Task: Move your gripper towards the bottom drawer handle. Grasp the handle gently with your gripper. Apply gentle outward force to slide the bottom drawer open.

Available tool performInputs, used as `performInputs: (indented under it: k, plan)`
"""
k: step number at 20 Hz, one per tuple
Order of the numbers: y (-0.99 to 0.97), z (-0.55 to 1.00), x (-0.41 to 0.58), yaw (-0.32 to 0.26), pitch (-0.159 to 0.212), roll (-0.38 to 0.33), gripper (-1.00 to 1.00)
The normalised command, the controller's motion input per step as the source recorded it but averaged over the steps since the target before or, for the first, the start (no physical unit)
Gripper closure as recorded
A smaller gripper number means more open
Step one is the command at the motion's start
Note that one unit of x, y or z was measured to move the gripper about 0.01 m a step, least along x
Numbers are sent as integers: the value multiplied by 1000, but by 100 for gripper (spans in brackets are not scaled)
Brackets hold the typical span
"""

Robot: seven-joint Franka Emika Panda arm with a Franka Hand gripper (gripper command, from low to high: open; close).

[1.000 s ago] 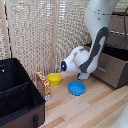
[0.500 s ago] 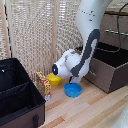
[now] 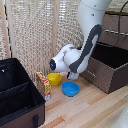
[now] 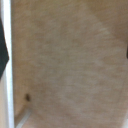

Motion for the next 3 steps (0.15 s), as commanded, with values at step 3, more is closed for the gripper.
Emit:
performInputs:
  k: [3]
  plan:
    - [12,740,331,-29,132,63,-100]
